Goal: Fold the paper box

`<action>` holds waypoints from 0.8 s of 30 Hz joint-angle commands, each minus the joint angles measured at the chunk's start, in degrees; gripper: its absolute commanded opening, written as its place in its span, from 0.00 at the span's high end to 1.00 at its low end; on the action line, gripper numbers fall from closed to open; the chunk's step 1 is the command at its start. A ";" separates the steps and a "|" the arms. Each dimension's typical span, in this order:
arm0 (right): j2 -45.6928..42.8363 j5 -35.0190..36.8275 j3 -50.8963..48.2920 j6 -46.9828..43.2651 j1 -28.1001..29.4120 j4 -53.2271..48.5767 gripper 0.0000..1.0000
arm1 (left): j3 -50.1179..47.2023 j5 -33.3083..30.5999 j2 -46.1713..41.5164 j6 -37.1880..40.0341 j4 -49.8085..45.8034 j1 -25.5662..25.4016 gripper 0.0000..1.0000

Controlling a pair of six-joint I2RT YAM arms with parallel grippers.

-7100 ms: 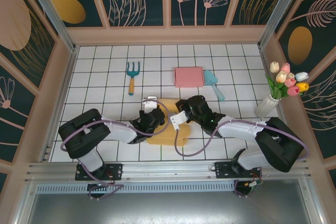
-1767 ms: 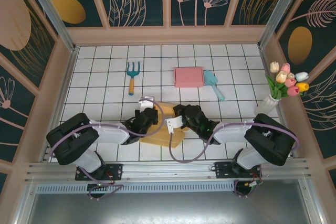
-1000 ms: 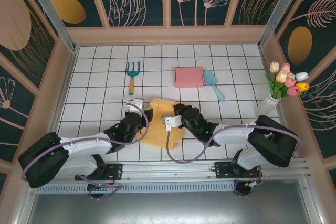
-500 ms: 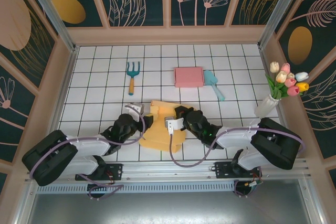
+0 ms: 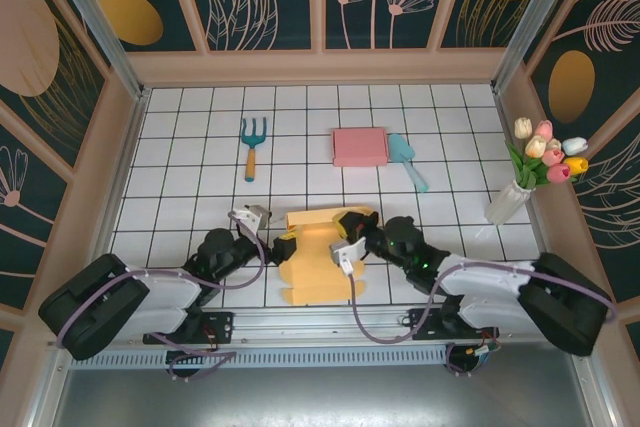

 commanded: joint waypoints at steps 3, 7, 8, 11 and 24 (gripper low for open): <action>-7.00 -19.28 5.08 -0.09 -6.03 -10.70 1.00 | -3.13 9.67 -2.67 3.21 8.67 0.05 0.01; -4.66 -19.56 11.39 -2.21 -7.90 -20.33 1.00 | -2.80 20.40 8.90 12.39 21.36 -1.78 0.01; -3.97 -20.27 13.19 -2.85 -8.92 -22.89 1.00 | -2.53 23.27 12.82 15.09 25.50 -1.93 0.02; -2.85 -21.81 18.22 -4.60 -11.80 -29.81 1.00 | -3.74 24.75 19.13 20.54 36.45 -1.92 0.01; -2.44 -29.79 27.78 -11.49 -18.65 -43.89 1.00 | 1.37 20.32 6.90 30.46 18.21 -1.63 0.01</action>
